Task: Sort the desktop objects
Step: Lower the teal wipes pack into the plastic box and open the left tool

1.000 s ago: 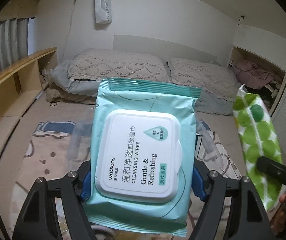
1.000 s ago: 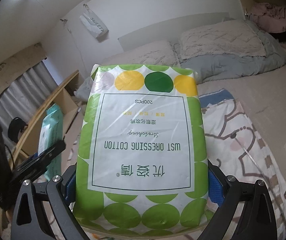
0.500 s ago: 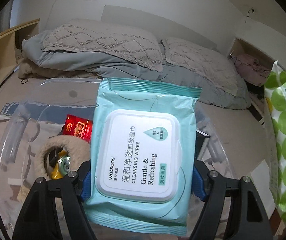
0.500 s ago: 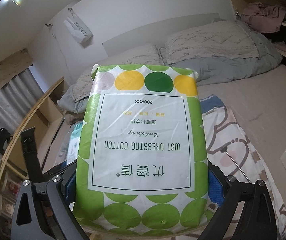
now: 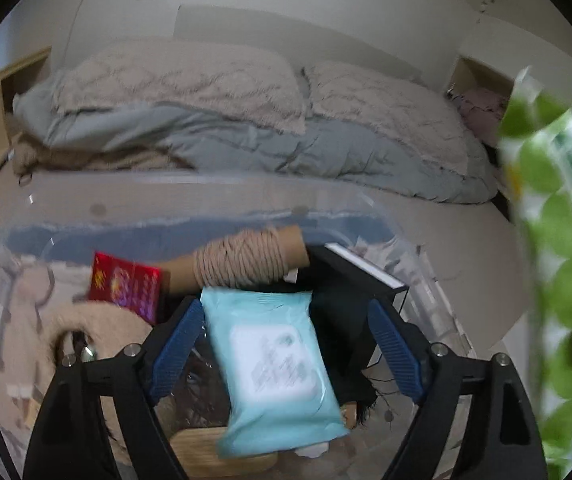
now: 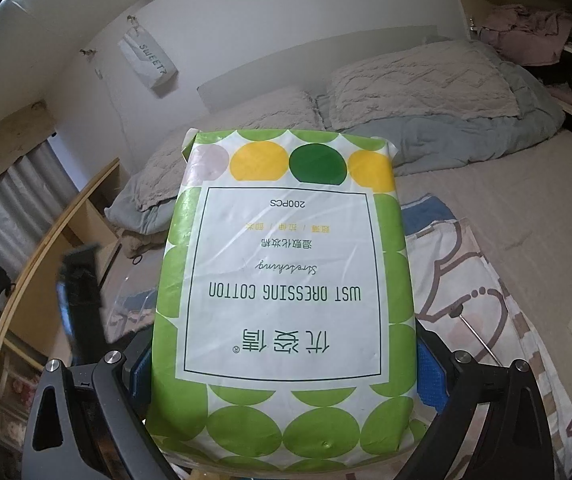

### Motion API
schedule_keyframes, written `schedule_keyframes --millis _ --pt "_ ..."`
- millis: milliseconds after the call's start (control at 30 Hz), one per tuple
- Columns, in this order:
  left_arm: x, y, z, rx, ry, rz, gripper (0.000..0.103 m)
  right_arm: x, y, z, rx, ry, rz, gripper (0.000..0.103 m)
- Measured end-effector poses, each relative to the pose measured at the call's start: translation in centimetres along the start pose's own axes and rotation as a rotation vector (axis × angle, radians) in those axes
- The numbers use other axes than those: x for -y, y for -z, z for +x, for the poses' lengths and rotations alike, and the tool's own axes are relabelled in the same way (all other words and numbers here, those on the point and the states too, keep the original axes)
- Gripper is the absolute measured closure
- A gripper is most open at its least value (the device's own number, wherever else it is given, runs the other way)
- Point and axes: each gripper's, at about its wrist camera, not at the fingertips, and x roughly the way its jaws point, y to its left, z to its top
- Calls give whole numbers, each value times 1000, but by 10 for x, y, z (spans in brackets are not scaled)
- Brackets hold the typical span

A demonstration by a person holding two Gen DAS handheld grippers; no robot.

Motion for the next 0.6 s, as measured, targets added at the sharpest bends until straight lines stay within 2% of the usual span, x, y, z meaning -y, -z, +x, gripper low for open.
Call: schedule_keyframes --millis 67,367,600 --pt "-7 -4 -14 32 -7 11 17 -1 1 0 -2 1 8 4" --pt "-59 -4 -45 87 -104 -14 17 -18 19 5 -47 10 -5 4" --pt "-98 -1 -71 142 -139 -42 17 -36 23 21 -73 12 -9 4"
